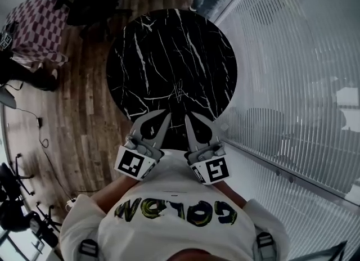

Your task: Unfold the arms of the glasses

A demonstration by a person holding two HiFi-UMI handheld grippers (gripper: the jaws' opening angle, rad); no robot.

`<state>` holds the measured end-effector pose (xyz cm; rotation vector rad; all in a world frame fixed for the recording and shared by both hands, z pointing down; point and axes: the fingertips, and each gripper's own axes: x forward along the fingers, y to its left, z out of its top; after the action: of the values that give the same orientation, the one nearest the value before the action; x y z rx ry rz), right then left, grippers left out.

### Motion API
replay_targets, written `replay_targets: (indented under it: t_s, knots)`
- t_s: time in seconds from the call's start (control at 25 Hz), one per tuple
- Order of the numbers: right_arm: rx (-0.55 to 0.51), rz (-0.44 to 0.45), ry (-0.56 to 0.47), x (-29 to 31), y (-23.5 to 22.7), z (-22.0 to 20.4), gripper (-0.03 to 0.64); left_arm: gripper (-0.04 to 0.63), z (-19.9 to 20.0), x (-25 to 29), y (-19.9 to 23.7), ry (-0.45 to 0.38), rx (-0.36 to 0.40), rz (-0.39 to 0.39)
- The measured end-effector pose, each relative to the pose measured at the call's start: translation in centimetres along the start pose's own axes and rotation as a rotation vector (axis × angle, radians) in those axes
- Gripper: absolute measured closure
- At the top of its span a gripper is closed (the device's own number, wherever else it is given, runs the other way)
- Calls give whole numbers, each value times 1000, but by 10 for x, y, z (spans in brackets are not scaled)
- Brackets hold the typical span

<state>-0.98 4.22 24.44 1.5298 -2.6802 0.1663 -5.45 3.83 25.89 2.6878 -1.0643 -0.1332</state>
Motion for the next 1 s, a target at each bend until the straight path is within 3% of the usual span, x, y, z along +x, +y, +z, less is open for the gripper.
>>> replay_targets:
  t_s: [0.52,1.0]
  knots:
    - [51,-23,-8,-14,-74,0,615,594,-9,56,-27,51,58,7]
    - [56,47,45,-1,-87,-9,615,594,-12,62,-13,65,55,81]
